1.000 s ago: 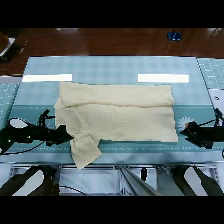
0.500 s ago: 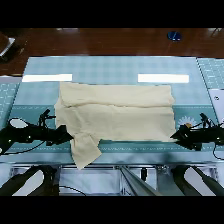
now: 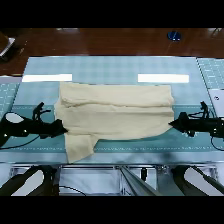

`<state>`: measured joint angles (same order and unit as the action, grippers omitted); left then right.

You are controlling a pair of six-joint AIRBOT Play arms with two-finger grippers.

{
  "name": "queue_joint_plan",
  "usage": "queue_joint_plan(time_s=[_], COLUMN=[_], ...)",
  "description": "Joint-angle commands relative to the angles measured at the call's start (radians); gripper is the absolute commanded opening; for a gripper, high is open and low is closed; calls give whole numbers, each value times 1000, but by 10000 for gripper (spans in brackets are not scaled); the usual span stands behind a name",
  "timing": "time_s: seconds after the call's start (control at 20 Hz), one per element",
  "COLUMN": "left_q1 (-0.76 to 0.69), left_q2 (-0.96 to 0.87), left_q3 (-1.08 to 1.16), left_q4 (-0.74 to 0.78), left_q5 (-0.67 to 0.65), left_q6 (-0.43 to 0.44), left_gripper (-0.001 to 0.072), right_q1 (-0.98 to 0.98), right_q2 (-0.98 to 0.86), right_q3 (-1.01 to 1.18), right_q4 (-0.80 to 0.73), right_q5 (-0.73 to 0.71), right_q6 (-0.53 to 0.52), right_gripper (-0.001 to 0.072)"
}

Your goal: Fold the shirts.

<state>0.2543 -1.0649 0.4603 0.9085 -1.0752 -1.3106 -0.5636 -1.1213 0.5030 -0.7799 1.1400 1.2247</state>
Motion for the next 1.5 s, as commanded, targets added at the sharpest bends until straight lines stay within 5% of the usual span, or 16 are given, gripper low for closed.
queue_joint_plan(time_s=[0.0,0.7,0.75,0.8,0.85,1.2,1.45], left_q1=[13,-63,-63,-64,-63,117,77], left_q2=[-3,-628,-666,-694,-712,-533,-146], left_q3=[168,904,925,934,939,917,449], left_q4=[-78,-134,-134,-134,-133,113,-6], left_q5=[-32,-52,-79,-94,-107,-164,294], left_q6=[1,-90,-90,-90,-90,-115,-112], left_gripper=[19,18,46,265,505,506,506], right_q1=[1,219,219,219,218,25,52], right_q2=[-8,-512,-537,-557,-569,-540,-572], right_q3=[116,719,740,752,761,814,694], right_q4=[63,41,41,45,42,-190,-92], right_q5=[29,-32,-43,-53,-56,83,20], right_q6=[-26,76,76,76,66,140,93], right_gripper=[28,28,86,290,410,411,412])
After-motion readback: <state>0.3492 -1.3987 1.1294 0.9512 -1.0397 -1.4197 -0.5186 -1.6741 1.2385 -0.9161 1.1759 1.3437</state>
